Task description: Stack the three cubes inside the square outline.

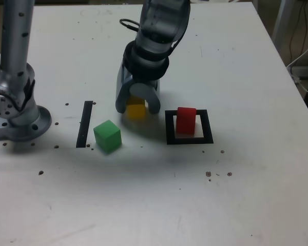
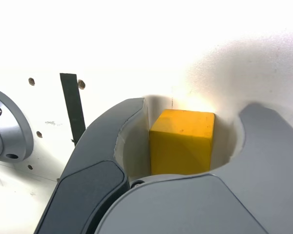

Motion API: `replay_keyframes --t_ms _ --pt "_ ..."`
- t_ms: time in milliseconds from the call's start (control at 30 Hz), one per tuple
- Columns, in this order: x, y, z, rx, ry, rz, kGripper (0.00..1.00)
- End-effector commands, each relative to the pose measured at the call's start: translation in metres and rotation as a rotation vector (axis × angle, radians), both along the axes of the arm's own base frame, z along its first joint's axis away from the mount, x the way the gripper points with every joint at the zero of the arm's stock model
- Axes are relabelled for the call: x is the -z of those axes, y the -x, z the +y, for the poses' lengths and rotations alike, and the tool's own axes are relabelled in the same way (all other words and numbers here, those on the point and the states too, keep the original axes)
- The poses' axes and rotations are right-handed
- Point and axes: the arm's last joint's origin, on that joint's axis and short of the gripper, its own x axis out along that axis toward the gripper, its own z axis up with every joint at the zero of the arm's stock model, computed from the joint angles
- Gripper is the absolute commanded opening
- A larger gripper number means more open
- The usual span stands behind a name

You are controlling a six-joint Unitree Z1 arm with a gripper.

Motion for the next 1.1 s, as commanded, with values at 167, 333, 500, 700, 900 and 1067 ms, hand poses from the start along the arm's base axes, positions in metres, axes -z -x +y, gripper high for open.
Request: replay_keyframes --t_ms 167,333,500,700,900,1067 --pt "0.000 0.000 0.000 -0.001 0.005 0.000 0.28" --pt "-0.003 0.001 0.000 -0.002 0.006 -0.001 0.28" --pt "-0.014 0.003 0.000 -0.001 0.006 -0.001 0.28" --pt "-0.037 0.002 -0.007 0.028 -0.001 -0.028 0.28" --pt "-0.053 -0.005 -0.021 0.075 -0.009 -0.085 0.28" --pt "-0.064 -0.015 -0.035 0.113 -0.013 -0.126 0.28"
